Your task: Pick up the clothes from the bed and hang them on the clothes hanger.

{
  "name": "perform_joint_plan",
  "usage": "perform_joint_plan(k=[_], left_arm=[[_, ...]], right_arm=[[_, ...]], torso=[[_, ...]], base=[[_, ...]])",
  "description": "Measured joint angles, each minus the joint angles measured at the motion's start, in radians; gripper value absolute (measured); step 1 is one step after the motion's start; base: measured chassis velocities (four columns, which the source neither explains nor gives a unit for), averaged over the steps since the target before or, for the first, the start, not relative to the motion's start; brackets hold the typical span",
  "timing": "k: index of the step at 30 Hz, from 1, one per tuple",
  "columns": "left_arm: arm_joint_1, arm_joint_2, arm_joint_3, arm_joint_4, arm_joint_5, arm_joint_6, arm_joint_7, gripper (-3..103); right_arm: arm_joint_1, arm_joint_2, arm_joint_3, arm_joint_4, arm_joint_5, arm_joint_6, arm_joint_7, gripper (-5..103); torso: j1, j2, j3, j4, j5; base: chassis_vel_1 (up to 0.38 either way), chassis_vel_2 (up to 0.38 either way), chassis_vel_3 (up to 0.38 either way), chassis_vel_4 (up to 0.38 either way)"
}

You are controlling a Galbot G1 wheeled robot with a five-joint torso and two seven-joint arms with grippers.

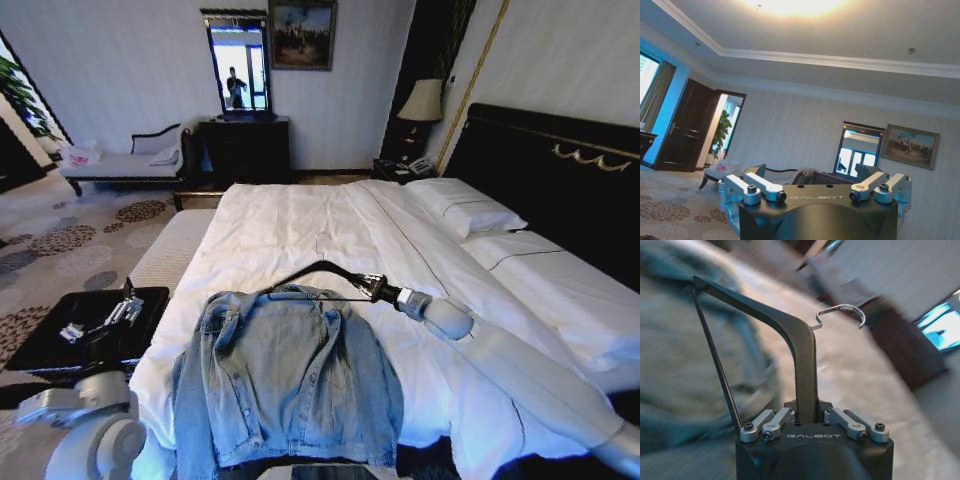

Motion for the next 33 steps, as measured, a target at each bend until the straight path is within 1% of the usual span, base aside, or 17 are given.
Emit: perform_joint_plan(k=[1,2,3,4,5,7,9,11,13,16,18,20,21,23,25,29,33], left_arm=[[0.000,0.000,0.000,0.000,0.000,0.000,0.000,100],[0.000,0.000,-0.002,0.000,-0.001,-0.001,0.000,100],[0.000,0.000,-0.007,0.000,-0.005,-0.002,0.000,100],[0.000,0.000,-0.012,-0.001,-0.010,-0.002,0.000,100],[0.000,0.000,-0.012,-0.001,-0.010,-0.002,0.000,100],[0.001,0.001,-0.021,-0.004,-0.020,-0.003,0.001,100],[0.001,0.002,-0.023,-0.004,-0.023,-0.004,0.001,100],[0.001,0.003,-0.032,-0.004,-0.031,-0.006,0.001,100],[-0.001,0.003,-0.034,-0.003,-0.034,-0.006,0.001,100],[-0.013,0.009,-0.048,0.008,-0.046,-0.007,0.001,100],[-0.016,0.010,-0.050,0.010,-0.049,-0.007,0.001,100],[-0.027,0.017,-0.065,0.020,-0.062,-0.007,0.001,100],[-0.031,0.020,-0.072,0.025,-0.068,-0.007,0.001,100],[-0.033,0.023,-0.076,0.027,-0.072,-0.006,0.001,100],[-0.039,0.033,-0.093,0.036,-0.089,-0.005,0.000,100],[-0.040,0.040,-0.103,0.041,-0.100,-0.004,0.000,100],[-0.040,0.064,-0.134,0.054,-0.134,-0.004,0.001,100]], right_arm=[[0.000,0.000,0.000,0.000,0.000,0.000,0.000,19],[0.013,0.001,-0.008,-0.007,-0.010,-0.016,-0.054,19],[0.038,0.009,-0.024,-0.022,-0.022,-0.039,-0.136,19],[0.057,0.015,-0.039,-0.032,-0.024,-0.049,-0.173,19],[0.057,0.015,-0.039,-0.032,-0.024,-0.049,-0.173,19],[0.112,0.033,-0.100,-0.056,0.000,-0.077,-0.208,19],[0.131,0.039,-0.124,-0.063,0.016,-0.089,-0.209,19],[0.204,0.062,-0.215,-0.090,0.081,-0.135,-0.189,19],[0.230,0.070,-0.245,-0.099,0.100,-0.151,-0.168,19],[0.345,0.114,-0.375,-0.147,0.176,-0.199,-0.051,19],[0.373,0.124,-0.403,-0.158,0.192,-0.205,-0.029,19],[0.471,0.172,-0.514,-0.203,0.283,-0.234,0.057,19],[0.500,0.193,-0.547,-0.225,0.307,-0.245,0.077,19],[0.515,0.206,-0.563,-0.239,0.316,-0.250,0.083,19],[0.564,0.258,-0.617,-0.300,0.326,-0.257,0.087,19],[0.579,0.277,-0.636,-0.326,0.326,-0.258,0.083,19],[0.593,0.306,-0.666,-0.387,0.288,-0.274,0.067,19]], torso=[[0.000,0.000,0.000,0.0000,0.0000],[0.000,0.000,0.000,0.0000,0.0000],[0.000,0.000,0.000,0.0003,0.0000],[0.000,0.000,0.000,0.0003,0.0000],[0.000,0.000,0.000,0.0003,0.0000],[0.001,0.000,0.000,0.0004,0.0000],[0.001,0.000,0.000,0.0004,0.0001],[0.000,0.000,0.000,0.0003,0.0001],[0.000,0.000,0.000,0.0004,-0.0001],[0.000,0.000,0.000,0.0002,0.0000],[0.001,0.000,0.000,0.0002,-0.0002],[0.001,0.000,0.000,0.0004,-0.0002],[0.001,0.000,0.000,0.0005,-0.0001],[0.001,0.000,0.000,0.0005,-0.0002],[0.001,0.000,0.000,0.0005,-0.0003],[0.001,0.000,0.000,0.0006,-0.0002],[0.001,0.000,0.000,-0.0001,-0.0001]], base=[[0.000,0.000,0.000,0.000],[0.000,0.000,0.000,0.000],[0.000,0.000,0.000,0.000],[0.000,0.000,0.000,0.000],[0.000,0.000,0.000,0.000],[0.000,0.000,0.000,0.000],[0.000,0.000,0.000,0.000],[0.000,0.000,0.000,0.000],[0.000,0.000,0.000,0.000],[0.000,0.000,0.000,0.000],[0.000,0.000,0.000,0.000],[0.000,0.000,0.000,0.000],[0.000,0.000,0.000,0.000],[0.000,0.000,0.000,0.000],[0.000,0.000,0.000,0.000],[0.000,0.000,0.000,0.000],[0.000,0.000,0.000,0.000]])
